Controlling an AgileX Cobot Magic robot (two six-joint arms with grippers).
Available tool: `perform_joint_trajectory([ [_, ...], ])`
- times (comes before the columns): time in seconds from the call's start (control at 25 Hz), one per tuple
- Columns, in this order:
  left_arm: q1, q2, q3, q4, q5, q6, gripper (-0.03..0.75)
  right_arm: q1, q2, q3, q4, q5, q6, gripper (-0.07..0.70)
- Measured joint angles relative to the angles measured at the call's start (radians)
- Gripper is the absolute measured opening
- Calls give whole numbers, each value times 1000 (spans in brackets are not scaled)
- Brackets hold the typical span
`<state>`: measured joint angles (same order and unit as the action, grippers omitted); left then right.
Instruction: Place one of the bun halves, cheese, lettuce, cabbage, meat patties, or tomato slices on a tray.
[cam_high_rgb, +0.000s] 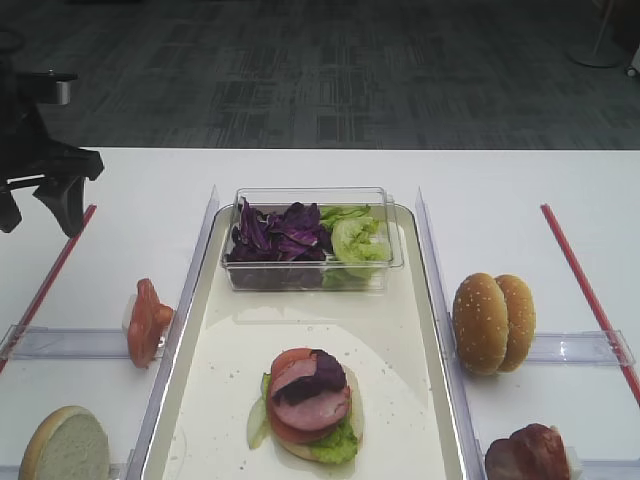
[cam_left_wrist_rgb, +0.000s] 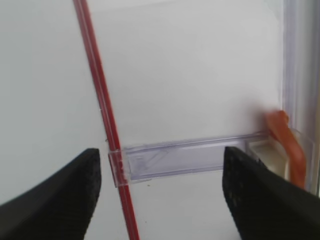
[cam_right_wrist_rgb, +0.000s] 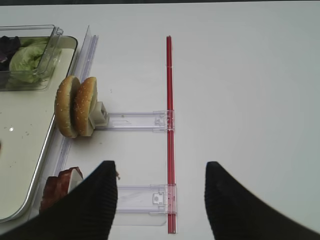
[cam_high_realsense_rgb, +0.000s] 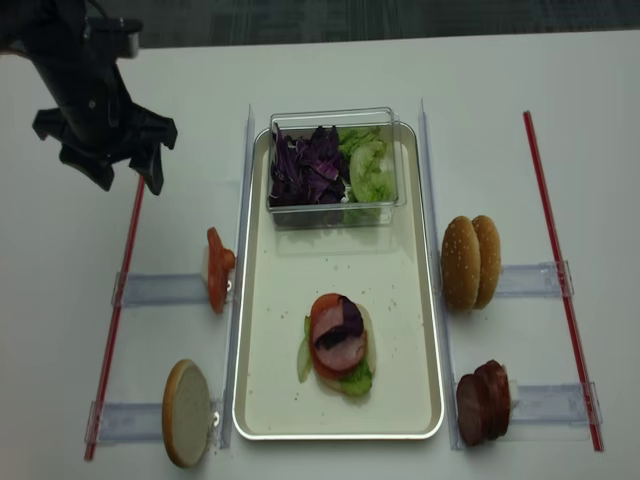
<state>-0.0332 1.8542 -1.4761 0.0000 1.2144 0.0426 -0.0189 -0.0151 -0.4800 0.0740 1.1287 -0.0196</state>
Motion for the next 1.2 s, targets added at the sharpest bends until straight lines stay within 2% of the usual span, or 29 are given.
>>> perform_joint_trajectory([
  [0.2,43,0,0,0,0,5,472,0,0,0,0,0,0,426],
  [0.6,45,-16,0,0,2,28,472,0,0,0,0,0,0,426],
  [0.92,64,-132,0,0,8,39,472,0,0,0,0,0,0,426],
  [1.2,74,-265,85,0,14,41,472,0,0,0,0,0,-2,426],
])
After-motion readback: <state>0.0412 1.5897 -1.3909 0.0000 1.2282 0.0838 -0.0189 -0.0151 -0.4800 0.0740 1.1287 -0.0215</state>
